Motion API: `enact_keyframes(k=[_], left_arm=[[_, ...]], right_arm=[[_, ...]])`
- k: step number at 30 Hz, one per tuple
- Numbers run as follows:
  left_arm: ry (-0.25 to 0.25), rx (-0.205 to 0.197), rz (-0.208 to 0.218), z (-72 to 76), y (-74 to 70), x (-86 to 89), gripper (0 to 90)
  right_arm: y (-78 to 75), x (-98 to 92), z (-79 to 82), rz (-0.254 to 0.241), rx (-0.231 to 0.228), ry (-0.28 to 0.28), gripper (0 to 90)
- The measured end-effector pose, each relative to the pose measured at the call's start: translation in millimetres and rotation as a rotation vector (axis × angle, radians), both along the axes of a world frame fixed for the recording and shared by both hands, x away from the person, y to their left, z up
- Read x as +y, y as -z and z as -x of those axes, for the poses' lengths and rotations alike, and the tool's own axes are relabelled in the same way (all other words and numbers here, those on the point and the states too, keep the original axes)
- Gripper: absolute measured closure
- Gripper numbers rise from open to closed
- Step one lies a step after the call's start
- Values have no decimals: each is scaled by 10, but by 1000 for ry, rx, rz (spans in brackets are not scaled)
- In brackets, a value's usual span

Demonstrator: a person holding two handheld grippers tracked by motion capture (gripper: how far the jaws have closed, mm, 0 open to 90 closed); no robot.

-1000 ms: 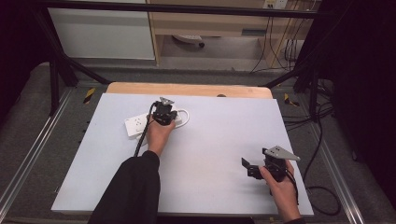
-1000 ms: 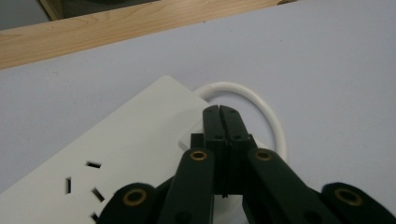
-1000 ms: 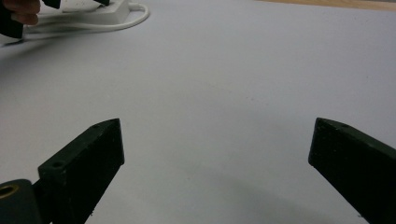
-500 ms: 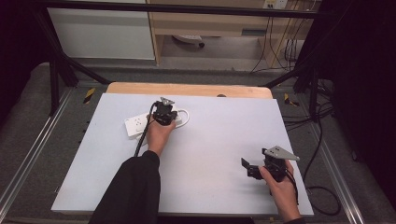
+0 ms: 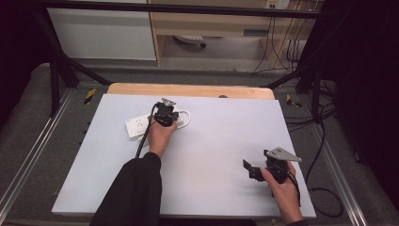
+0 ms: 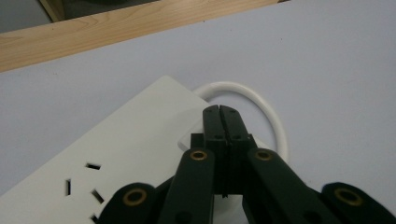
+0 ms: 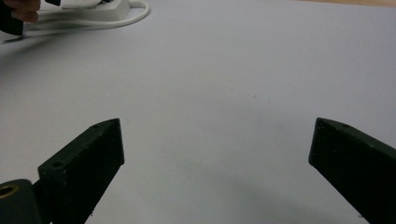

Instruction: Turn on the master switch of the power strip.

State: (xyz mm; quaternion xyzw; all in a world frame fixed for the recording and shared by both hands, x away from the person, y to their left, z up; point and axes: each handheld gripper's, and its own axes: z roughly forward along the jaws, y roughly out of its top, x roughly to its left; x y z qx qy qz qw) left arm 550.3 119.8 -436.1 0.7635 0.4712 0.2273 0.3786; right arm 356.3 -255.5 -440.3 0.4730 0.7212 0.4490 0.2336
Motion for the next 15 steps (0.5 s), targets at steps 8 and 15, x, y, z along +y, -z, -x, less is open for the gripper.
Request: enact_keyframes(k=[8,15], left_arm=[[-2,-1,-1,7,0,-7,900],[1,-3,-2,5,0,1,900]], right_arm=[[-1,-2,1,0,0,0,37],[5,3,-5,5,2,-5,36]])
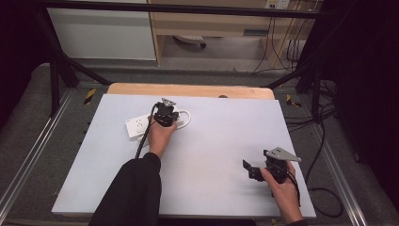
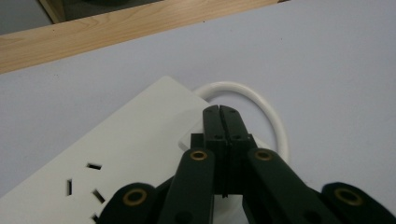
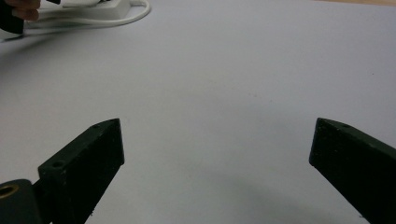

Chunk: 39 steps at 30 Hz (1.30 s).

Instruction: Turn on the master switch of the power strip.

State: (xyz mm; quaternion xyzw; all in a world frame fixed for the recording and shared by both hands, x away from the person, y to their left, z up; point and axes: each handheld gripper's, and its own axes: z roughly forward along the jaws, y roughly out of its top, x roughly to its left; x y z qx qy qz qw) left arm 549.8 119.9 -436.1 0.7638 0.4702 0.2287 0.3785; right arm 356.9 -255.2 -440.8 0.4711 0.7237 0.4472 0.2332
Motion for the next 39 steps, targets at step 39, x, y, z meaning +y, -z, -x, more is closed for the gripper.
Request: enact_keyframes(k=[39], left_arm=[[11,-97,114,43,-188,78,900]], right_arm=[[1,-1,-6,-1,-1,0,35]])
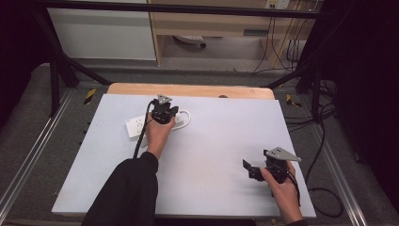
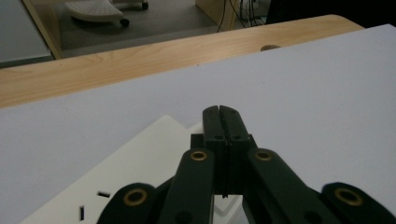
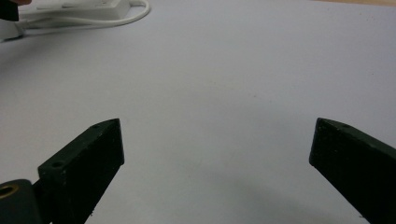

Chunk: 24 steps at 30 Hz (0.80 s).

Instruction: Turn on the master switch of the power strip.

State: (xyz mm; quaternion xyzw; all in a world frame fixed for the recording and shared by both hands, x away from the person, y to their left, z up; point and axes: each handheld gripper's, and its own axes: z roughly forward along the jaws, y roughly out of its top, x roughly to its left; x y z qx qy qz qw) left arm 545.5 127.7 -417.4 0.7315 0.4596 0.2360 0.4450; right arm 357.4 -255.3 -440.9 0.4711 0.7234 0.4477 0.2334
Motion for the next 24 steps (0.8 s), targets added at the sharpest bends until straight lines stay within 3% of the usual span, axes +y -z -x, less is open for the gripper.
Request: enact_keyframes(k=[10,20,24], left_arm=[[33,-25,38,25,-37,-23,899],[2,-46,61,34,-103,34,537],[-6,-50,102,42,-135,57,418]], right_arm=[[-12,-2,11,-7,-1,3,35],[-16,-9,9,-5,-5,3,36],[-19,-9,11,-10,-7,6,36]])
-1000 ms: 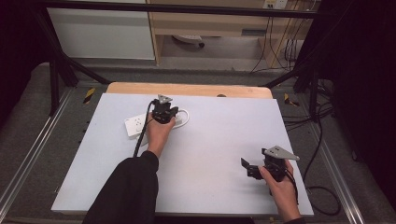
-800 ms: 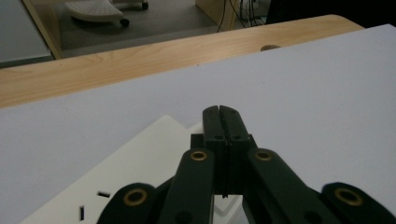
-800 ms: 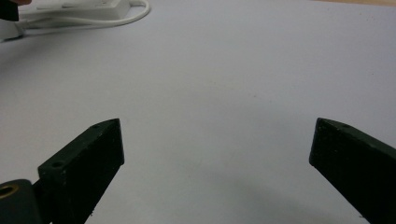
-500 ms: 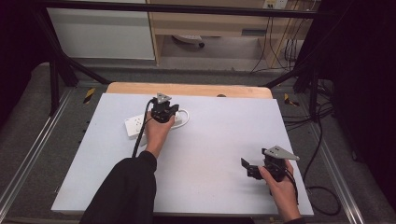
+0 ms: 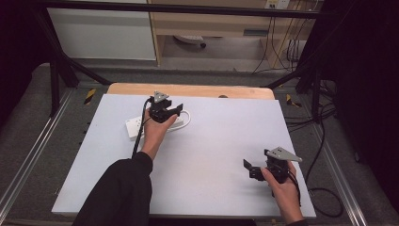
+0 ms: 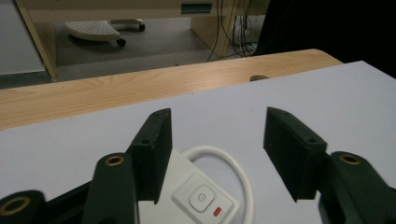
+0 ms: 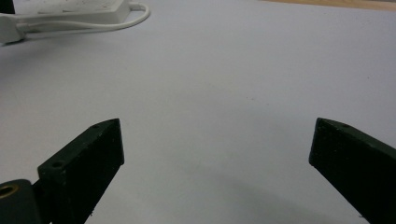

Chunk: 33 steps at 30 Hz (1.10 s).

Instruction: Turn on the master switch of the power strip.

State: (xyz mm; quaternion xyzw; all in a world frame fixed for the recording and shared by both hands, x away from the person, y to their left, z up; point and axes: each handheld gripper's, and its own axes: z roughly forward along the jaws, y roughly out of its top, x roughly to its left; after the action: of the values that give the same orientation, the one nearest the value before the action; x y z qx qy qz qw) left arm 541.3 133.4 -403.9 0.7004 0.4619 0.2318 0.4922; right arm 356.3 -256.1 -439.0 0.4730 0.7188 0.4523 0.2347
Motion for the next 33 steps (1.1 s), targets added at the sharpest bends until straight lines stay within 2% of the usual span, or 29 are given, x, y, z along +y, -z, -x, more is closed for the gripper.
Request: enact_keyframes(k=[3,6,10,13,20,33], left_arm=[[8,-4,29,4,-23,19,350],[3,-26,20,14,-41,13,239],[7,-29,8,37,-64,5,126],[5,-32,-10,58,-85,-3,114],[28,-10,4,107,-133,-1,93],[64,-5,19,269,-291,88,90]], right_arm=[[0,-7,0,3,1,0,36],[0,-8,0,3,1,0,36],[1,-8,-1,3,1,-1,35],[-1,-11,1,1,-3,3,34],[2,-8,-1,4,1,1,35],[-2,-11,2,1,-1,2,35]])
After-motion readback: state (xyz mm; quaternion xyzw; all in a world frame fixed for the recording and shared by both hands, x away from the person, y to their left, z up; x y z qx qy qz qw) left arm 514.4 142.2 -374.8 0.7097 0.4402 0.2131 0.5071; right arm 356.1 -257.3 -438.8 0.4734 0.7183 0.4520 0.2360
